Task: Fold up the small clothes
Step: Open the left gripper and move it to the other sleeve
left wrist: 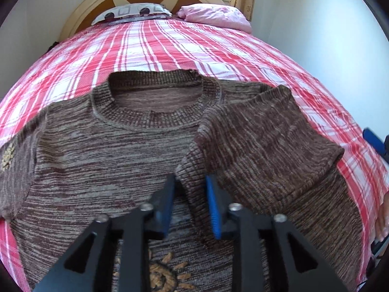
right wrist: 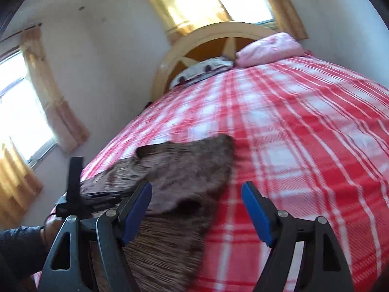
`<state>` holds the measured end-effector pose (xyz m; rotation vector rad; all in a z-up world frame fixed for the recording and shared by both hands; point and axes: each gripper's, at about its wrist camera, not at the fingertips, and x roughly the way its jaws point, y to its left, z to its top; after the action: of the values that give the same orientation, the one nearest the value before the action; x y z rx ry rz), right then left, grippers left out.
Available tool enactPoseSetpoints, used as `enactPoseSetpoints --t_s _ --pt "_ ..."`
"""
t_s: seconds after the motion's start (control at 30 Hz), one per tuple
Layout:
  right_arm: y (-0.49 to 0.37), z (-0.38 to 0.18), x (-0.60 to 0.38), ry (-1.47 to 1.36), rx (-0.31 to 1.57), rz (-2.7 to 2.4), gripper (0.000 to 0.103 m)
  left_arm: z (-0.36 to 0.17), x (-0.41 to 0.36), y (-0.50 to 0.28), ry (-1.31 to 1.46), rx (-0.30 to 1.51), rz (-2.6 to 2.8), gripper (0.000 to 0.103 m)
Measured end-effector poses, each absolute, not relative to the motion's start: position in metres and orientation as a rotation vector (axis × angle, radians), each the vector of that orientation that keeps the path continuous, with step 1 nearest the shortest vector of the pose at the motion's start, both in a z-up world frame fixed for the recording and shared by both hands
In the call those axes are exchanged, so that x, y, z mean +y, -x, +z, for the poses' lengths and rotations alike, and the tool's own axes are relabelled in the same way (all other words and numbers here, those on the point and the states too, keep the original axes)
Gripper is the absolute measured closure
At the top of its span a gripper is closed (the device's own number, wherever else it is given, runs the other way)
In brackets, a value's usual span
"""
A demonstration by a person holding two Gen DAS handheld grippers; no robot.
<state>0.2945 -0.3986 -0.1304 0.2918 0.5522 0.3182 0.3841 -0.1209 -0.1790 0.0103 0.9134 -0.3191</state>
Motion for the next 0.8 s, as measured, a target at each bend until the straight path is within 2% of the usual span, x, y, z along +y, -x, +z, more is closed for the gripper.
enactPoseSetpoints --t_s 0.07,0.23,0.6,0.7,0.8 --pt "-0.311 -0.129 -0.373 -0.211 0.593 0.38 0.026 -0.18 -0.12 -0.384 -0.01 0.917 -0.315 0.064" --pt "-0.348 -0.184 -0.34 -0.14 0.92 0.361 0.026 -0.182 -0.119 -0.387 -0.05 0.913 -0.316 0.058" --pt "-0.301 -0.173 -0.334 -0.098 0.838 0.346 0.026 -0.172 -0.093 -0.374 0.016 0.906 -0.348 0.058" --pt "-0.298 -0.152 -0.32 -0.124 0.753 0.386 0.026 -0.165 -0.072 -0.36 0.014 0.877 -0.327 0.042" --pt "-0.302 -0.135 -0.291 -0.09 0.715 0.42 0.026 -0.159 -0.047 -0.35 0.012 0.856 -0.306 0.04"
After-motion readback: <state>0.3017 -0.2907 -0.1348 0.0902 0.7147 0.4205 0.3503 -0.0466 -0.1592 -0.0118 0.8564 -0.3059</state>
